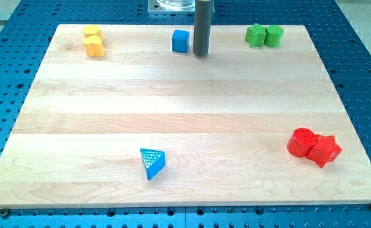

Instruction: Push the cube into the triangle

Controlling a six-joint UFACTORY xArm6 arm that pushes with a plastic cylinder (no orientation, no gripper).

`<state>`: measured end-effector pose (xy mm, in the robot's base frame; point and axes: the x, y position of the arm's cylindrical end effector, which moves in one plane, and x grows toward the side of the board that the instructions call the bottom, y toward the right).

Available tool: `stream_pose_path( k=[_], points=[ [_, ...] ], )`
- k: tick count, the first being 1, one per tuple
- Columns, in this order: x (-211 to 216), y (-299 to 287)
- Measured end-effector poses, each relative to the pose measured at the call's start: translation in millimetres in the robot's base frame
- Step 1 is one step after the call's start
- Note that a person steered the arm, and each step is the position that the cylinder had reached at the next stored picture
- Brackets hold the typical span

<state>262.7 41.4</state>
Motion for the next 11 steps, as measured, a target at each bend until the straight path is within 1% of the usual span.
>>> stream_pose_path(
  k=[1,2,3,4,5,6,7,8,9,10,11],
  points=[
    [-39.3,-17.2],
    [19.4,-102.4],
    [136.2,-118.6],
    [116.4,-111.3],
    [58.4,-80.9],
    [56.6,-47.4],
    [4.4,-27.8],
    [26.0,26.7],
    [98.8,-0.2],
    [171.3,-8.8],
    [237.4,-49.4]
  ],
)
